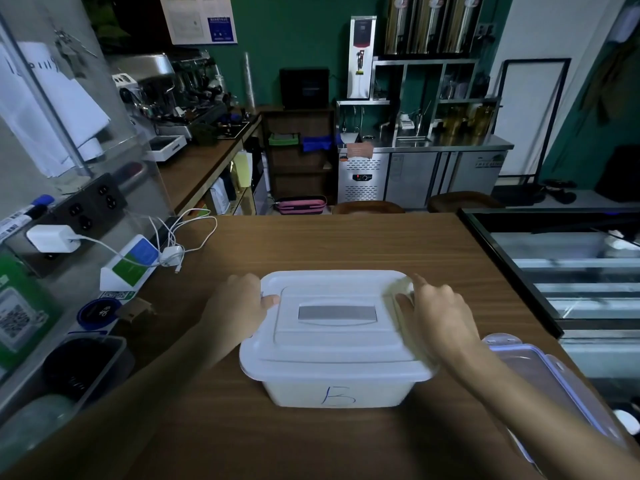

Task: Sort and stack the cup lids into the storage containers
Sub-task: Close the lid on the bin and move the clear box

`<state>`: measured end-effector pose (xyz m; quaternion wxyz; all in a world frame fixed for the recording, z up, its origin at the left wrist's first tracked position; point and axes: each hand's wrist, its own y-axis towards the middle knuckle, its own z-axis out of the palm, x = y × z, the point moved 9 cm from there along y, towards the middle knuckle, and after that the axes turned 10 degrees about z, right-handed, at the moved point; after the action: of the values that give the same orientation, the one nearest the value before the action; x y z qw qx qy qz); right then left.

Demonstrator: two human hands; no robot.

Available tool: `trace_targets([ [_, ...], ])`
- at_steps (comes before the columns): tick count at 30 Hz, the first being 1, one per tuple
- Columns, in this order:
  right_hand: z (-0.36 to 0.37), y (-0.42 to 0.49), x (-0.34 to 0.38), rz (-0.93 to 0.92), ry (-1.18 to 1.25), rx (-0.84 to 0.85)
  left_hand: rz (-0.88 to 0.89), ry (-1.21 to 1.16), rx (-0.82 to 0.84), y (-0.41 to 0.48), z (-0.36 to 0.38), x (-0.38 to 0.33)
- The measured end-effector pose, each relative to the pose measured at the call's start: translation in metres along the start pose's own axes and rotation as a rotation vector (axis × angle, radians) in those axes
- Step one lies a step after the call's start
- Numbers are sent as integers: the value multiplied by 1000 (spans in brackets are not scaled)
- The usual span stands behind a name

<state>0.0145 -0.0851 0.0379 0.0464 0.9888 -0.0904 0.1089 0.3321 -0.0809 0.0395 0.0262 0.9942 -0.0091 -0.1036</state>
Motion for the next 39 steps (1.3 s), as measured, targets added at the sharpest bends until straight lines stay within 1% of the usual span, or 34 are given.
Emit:
trace_targets([
  [2, 2, 0, -4, -15, 94, 24, 26, 81, -18, -8, -1, -5],
  [4, 8, 0, -6, -38, 224, 99, 64, 188, -39, -14, -1, -14],
  [5, 13, 0, -6, -60, 272, 143, 104, 194, -35, -16, 2, -20],
  [7, 21, 0, -4, -133, 317, 216, 225, 83, 23, -18, 13, -34],
  [9, 27, -6, 5, -260, 341, 293, 321, -12, 100, -20, 24, -43],
  [10, 30, -10, 8, -290, 348, 324, 342, -27, 132, -20, 29, -45],
  [12, 35, -15, 9, -275, 304, 365, 353, -27, 150, -21, 39, -44],
  [14, 36, -16, 11, -272, 207, 325, 369, -17, 130, -23, 44, -43],
  [16, 37, -14, 13, -262, 166, 289, 380, 0, 122, -19, 47, -41],
  [20, 38, -14, 18, -240, 154, 274, 394, -37, 104, -7, 44, -37],
  [25, 33, 9, 29, -218, 140, 317, 358, -57, 104, 17, 41, -33],
  [28, 33, 14, 30, -219, 140, 325, 362, -49, 104, 23, 42, -33],
  [31, 34, 11, 29, -234, 122, 305, 360, -88, 106, 22, 42, -31],
  [33, 32, 13, 30, -255, 59, 285, 360, -151, 107, 22, 37, -32],
  [35, 25, 15, 35, -291, 18, 256, 350, -267, 65, 18, 27, -31],
  [37, 14, 9, 51, -377, 59, 215, 324, -368, -34, 9, 12, -21],
  [39, 5, -6, 77, -494, 167, 203, 293, -329, -117, -6, 1, -4],
])
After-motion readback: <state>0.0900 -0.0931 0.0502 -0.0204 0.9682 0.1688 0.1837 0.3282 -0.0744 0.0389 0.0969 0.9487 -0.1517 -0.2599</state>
